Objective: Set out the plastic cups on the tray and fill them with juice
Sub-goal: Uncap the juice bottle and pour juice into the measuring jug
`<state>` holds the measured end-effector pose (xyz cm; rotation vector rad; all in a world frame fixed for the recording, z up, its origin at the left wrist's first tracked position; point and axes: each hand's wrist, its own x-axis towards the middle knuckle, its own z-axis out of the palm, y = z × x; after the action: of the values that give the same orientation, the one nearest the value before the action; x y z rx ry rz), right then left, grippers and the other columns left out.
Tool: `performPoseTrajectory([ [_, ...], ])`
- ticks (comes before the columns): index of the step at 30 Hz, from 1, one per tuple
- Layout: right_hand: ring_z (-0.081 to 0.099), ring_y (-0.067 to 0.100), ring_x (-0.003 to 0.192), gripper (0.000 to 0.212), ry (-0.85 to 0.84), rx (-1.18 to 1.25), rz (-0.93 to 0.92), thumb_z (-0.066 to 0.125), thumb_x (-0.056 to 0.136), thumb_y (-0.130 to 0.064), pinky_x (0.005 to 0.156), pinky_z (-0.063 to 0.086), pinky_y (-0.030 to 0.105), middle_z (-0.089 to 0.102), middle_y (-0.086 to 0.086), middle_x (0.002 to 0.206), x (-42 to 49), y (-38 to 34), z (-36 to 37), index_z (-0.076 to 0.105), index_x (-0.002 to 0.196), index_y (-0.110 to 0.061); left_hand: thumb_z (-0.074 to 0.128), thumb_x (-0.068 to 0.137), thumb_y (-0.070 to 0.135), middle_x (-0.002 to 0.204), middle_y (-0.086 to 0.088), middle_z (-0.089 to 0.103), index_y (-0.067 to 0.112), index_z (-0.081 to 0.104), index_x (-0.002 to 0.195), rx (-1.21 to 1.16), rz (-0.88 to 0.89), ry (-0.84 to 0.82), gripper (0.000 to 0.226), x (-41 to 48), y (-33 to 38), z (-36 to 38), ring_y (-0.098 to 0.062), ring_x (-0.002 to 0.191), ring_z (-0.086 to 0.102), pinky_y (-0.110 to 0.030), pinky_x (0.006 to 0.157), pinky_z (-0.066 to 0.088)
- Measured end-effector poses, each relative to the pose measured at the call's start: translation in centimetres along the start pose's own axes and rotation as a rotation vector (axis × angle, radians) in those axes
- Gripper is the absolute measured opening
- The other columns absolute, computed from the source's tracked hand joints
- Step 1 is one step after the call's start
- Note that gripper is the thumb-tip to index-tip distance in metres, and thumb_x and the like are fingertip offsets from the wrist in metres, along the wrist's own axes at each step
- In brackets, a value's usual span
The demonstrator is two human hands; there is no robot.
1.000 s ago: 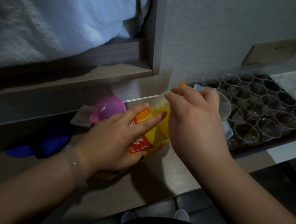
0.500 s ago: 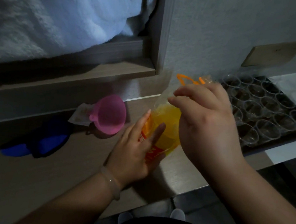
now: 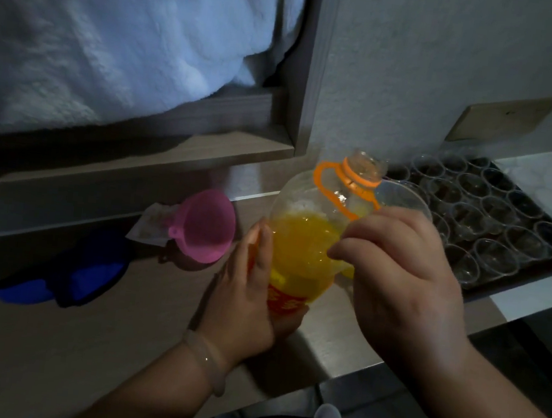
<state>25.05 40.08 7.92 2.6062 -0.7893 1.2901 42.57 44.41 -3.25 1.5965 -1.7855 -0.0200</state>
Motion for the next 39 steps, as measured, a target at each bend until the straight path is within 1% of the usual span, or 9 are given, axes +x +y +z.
performPoseTrajectory([
  [6,0.051,0.022,0.092,0.022,-0.02,0.028,0.059,0.054,0.091,-0.005,0.074,0.045,0.034,0.046,0.005,0.108,-2.1,0.6,1.0,0.053,0.112,-0.012,0.073,0.064,0.06,0.152,-0.009,0.014,0.022,-0.021,0.148,0.09,-0.045,-0.034,0.132,-0.1,-0.1,-0.8,-0.024,0.138,0.016,-0.055,0.104,0.014],
  [11,0.051,0.026,0.089,0.026,0.031,0.002,0.057,0.059,0.087,0.0,0.086,0.033,0.023,0.056,0.012,0.101,-1.7,0.7,2.1,0.055,0.112,-0.007,0.085,0.059,0.048,0.155,-0.001,0.005,0.025,-0.024,0.147,0.036,-0.073,-0.021,0.141,-0.3,0.2,-0.6,-0.01,0.136,0.004,-0.05,0.103,0.026],
  [15,0.056,0.03,0.087,0.018,0.058,0.026,0.026,0.061,0.088,-0.007,0.081,0.039,0.033,0.063,0.016,0.094,-1.8,0.2,2.8,0.057,0.106,-0.008,0.076,0.063,0.058,0.153,0.0,0.003,0.031,-0.03,0.144,-0.062,-0.135,-0.024,0.136,-0.7,-0.4,-0.2,-0.026,0.139,0.018,-0.056,0.106,0.035],
  [19,0.056,0.028,0.091,0.014,0.055,0.084,0.017,0.06,0.092,-0.013,0.077,0.043,0.037,0.057,0.01,0.1,-2.2,-0.1,3.3,0.058,0.106,-0.009,0.053,0.068,0.069,0.134,-0.034,0.044,-0.017,0.015,0.142,0.08,-0.233,-0.048,0.119,-1.4,-0.9,0.6,-0.044,0.115,0.054,-0.037,0.102,0.036],
  [22,0.054,0.026,0.094,0.014,0.067,0.1,0.032,0.059,0.092,-0.012,0.08,0.043,0.037,0.051,0.007,0.106,-2.4,0.0,3.4,0.056,0.105,-0.01,0.041,0.074,0.073,0.115,-0.039,0.056,-0.023,0.035,0.128,0.166,-0.235,-0.078,0.11,-1.4,-0.3,1.0,-0.047,0.095,0.063,-0.035,0.09,0.04],
  [27,0.052,0.027,0.101,0.015,0.085,0.077,0.093,0.054,0.093,-0.015,0.083,0.046,0.042,0.047,0.008,0.113,-3.1,0.6,3.4,0.052,0.107,-0.011,0.051,0.072,0.069,0.142,-0.03,0.024,-0.001,-0.007,0.148,0.109,-0.104,0.11,0.118,-1.8,0.9,1.6,-0.04,0.127,0.035,-0.03,0.107,0.033],
  [29,0.052,0.028,0.103,0.015,0.08,0.072,0.095,0.053,0.093,-0.016,0.083,0.046,0.044,0.047,0.008,0.114,-3.2,0.6,3.5,0.052,0.107,-0.012,0.058,0.075,0.065,0.149,-0.026,0.016,0.001,-0.005,0.149,0.091,-0.025,0.165,0.116,-2.1,0.7,1.4,-0.037,0.137,0.026,-0.026,0.117,0.019],
  [33,0.053,0.029,0.104,0.015,0.084,0.077,0.1,0.052,0.095,-0.017,0.085,0.047,0.045,0.047,0.009,0.115,-3.3,0.5,3.7,0.052,0.109,-0.012,0.068,0.083,0.045,0.151,-0.027,0.012,0.024,-0.005,0.152,-0.012,0.162,0.211,0.102,-1.6,0.1,-0.3,-0.044,0.14,0.024,-0.053,0.106,0.037],
  [39,0.053,0.026,0.109,0.017,0.1,0.077,0.133,0.051,0.095,-0.014,0.087,0.046,0.041,0.047,0.008,0.116,-3.6,0.5,3.9,0.052,0.112,-0.012,0.069,0.079,0.029,0.152,-0.021,0.013,0.024,0.017,0.144,-0.08,0.149,0.189,0.084,-1.0,0.4,-0.7,-0.04,0.142,0.023,-0.051,0.107,0.038],
])
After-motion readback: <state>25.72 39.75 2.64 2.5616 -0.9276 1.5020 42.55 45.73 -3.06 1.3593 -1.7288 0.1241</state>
